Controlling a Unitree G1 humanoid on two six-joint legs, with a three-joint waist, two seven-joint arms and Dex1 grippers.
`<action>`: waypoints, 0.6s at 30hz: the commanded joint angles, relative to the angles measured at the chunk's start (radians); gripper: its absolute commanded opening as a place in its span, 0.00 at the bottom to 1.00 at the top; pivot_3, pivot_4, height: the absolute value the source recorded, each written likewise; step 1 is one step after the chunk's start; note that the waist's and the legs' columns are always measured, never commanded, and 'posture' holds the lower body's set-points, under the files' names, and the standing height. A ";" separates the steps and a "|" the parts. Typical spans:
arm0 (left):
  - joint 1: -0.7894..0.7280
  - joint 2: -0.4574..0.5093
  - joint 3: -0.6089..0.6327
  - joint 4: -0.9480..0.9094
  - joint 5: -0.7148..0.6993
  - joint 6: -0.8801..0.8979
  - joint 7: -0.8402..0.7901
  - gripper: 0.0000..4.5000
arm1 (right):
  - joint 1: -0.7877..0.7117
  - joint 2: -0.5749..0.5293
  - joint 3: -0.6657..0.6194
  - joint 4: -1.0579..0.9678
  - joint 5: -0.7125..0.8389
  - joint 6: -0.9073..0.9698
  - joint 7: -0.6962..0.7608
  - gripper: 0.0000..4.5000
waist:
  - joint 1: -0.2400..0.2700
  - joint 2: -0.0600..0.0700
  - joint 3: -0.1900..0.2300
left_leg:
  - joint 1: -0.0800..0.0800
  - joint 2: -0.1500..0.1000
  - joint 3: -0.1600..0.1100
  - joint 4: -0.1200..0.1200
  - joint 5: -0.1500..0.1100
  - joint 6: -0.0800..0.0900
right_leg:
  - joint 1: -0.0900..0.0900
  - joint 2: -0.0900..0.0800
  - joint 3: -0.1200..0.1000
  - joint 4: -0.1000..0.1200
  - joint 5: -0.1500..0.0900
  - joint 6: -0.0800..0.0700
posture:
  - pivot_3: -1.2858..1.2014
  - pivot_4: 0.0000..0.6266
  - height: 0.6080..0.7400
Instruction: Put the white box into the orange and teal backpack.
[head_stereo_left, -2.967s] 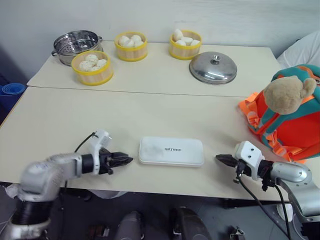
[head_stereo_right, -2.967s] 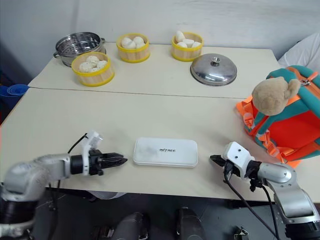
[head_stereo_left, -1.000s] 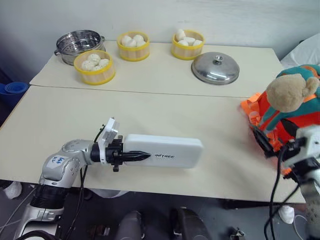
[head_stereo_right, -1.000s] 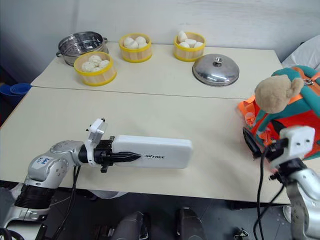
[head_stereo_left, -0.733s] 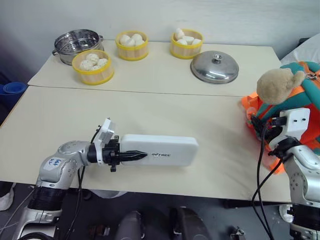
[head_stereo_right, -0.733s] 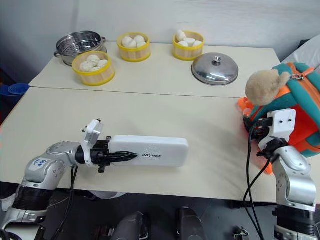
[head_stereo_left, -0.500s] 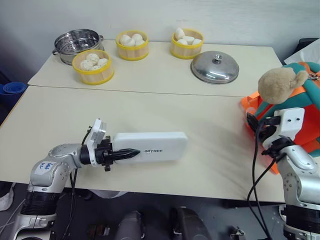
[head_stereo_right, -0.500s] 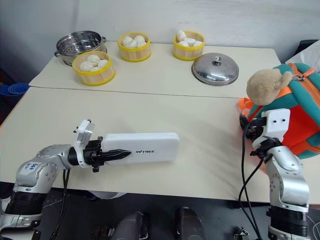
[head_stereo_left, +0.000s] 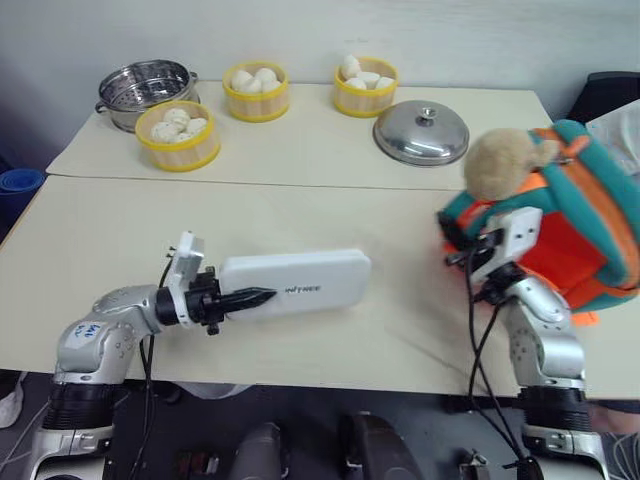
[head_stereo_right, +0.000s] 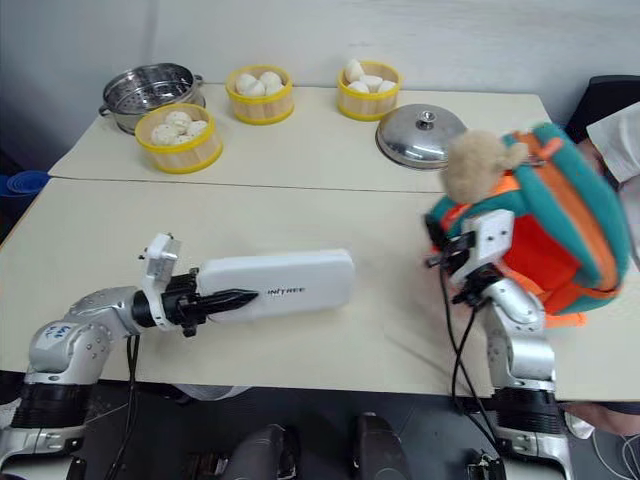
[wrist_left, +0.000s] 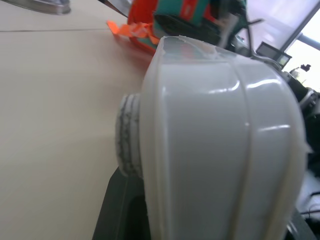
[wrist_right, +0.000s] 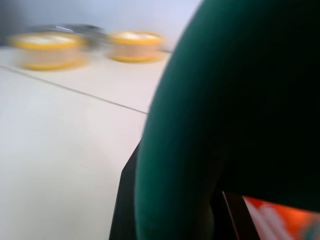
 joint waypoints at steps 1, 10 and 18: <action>-0.001 0.032 0.099 0.033 -0.042 0.000 0.005 0.26 | 0.018 -0.017 0.067 -0.199 0.173 0.133 0.102 0.01 | -0.001 0.000 0.000 | 0.000 0.000 0.000 0.000 0.000 0.000 | 0.000 0.000 0.000 0.000 0.000 0.000 | 0.52 0.24 1.00; 0.033 0.092 0.324 -0.015 -0.175 0.111 0.074 0.26 | 0.162 -0.369 -0.081 -0.455 0.641 0.543 0.228 0.01 | 0.023 -0.001 0.000 | -0.002 -0.001 -0.001 0.000 -0.003 0.003 | 0.000 -0.003 -0.001 -0.005 0.000 0.000 | 0.52 0.24 1.00; -0.021 0.106 0.348 -0.154 -0.297 0.168 0.104 0.26 | 0.206 -0.586 -0.304 -0.305 0.760 0.671 0.316 0.01 | 0.031 -0.002 0.001 | -0.002 -0.001 -0.003 0.000 -0.004 0.004 | 0.002 -0.003 -0.002 -0.010 0.000 0.000 | 0.52 0.24 1.00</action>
